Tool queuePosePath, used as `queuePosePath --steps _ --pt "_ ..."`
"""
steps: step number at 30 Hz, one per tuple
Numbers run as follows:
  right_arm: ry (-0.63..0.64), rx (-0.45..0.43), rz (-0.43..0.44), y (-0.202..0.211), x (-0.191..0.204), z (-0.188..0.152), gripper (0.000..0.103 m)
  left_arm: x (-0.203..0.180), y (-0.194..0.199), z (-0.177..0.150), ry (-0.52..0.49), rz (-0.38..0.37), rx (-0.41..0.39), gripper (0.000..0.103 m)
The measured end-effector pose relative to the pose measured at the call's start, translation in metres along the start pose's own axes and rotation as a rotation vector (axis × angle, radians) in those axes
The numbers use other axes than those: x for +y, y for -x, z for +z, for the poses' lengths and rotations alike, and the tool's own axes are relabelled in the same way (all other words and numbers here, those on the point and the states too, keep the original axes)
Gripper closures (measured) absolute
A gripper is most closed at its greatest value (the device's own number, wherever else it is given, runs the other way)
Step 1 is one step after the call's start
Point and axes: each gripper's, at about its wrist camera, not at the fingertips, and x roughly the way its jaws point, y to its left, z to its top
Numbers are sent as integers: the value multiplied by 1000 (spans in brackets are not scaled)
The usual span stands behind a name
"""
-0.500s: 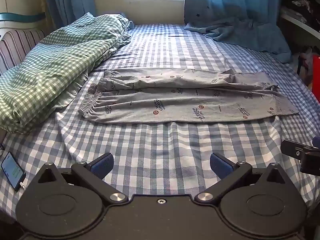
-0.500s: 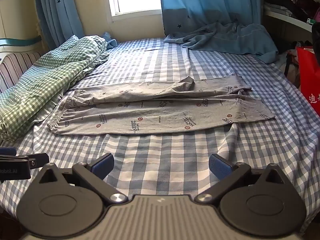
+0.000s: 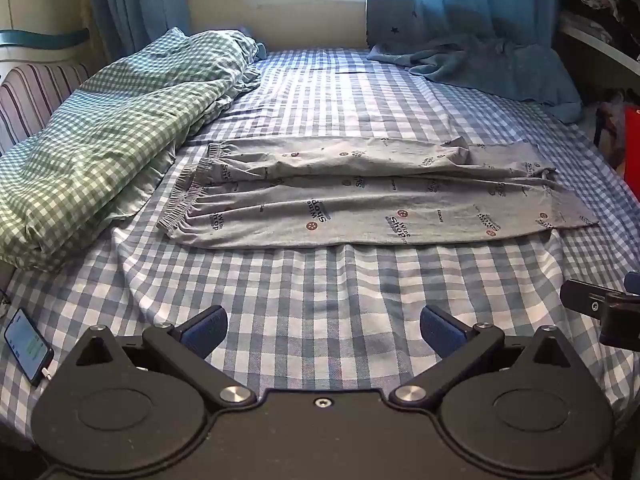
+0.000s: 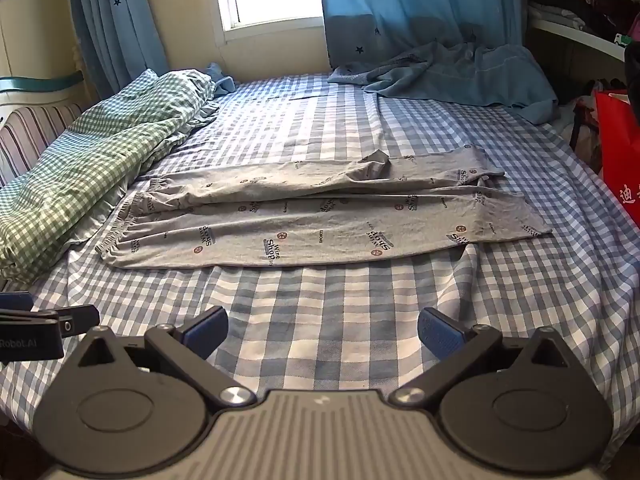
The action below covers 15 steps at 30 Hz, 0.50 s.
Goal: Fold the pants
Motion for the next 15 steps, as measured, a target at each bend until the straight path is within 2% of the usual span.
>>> queuePosePath --steps 15 --pt "-3 5 0 -1 1 0 0 -3 -2 1 5 -9 6 1"
